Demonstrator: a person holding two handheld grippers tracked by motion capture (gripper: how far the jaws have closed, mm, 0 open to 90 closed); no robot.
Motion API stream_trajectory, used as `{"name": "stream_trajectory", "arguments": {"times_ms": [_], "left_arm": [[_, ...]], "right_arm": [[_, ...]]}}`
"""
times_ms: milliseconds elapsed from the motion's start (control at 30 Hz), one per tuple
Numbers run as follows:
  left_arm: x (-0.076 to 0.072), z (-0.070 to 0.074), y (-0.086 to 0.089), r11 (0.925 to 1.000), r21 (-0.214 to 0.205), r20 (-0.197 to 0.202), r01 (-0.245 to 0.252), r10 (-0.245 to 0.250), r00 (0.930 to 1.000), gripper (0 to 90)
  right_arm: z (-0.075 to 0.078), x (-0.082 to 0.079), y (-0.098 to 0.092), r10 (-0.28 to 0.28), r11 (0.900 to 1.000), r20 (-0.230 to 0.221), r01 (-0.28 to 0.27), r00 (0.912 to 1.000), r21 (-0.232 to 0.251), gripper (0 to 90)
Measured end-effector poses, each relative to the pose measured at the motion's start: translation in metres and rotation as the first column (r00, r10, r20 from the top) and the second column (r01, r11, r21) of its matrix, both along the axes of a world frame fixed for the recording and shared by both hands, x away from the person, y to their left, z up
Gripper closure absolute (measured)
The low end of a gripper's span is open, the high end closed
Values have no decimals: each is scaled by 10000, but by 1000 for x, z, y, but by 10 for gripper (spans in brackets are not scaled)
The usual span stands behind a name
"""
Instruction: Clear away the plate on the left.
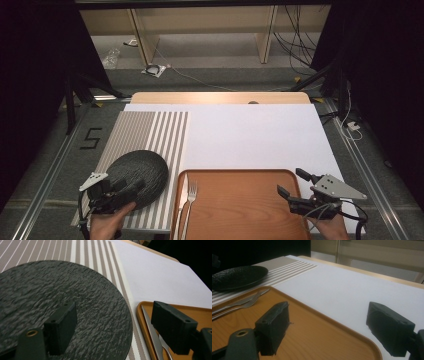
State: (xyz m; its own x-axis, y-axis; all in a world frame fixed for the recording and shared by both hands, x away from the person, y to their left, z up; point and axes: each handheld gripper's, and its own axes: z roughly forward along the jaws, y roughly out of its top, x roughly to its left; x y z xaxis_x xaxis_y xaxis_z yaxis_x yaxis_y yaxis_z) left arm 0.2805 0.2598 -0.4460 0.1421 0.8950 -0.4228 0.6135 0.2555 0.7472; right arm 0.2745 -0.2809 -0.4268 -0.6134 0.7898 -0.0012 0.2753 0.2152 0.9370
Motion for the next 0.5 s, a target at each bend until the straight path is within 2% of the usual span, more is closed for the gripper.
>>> {"name": "stream_trajectory", "arguments": {"times_ms": [267,367,467,500], "left_arm": [[-9,-6,12,9972,-386,-341,-641,628,9974,210],[-12,-8,17,9927,-696,-457,-981,951,9944,210],[-16,-9,22,9833,-1277,-515,-1297,1240,9909,210],[-18,-9,24,9820,-1322,-554,-1352,1288,9901,210]], "right_arm": [[0,0,0,11,10000,-9,-11,10000,-15,197],[0,0,0,6,10000,-17,-6,10000,8,198],[0,0,0,-4,10000,-18,4,10000,17,198],[0,0,0,1,10000,-23,-1,10000,12,198]]}}
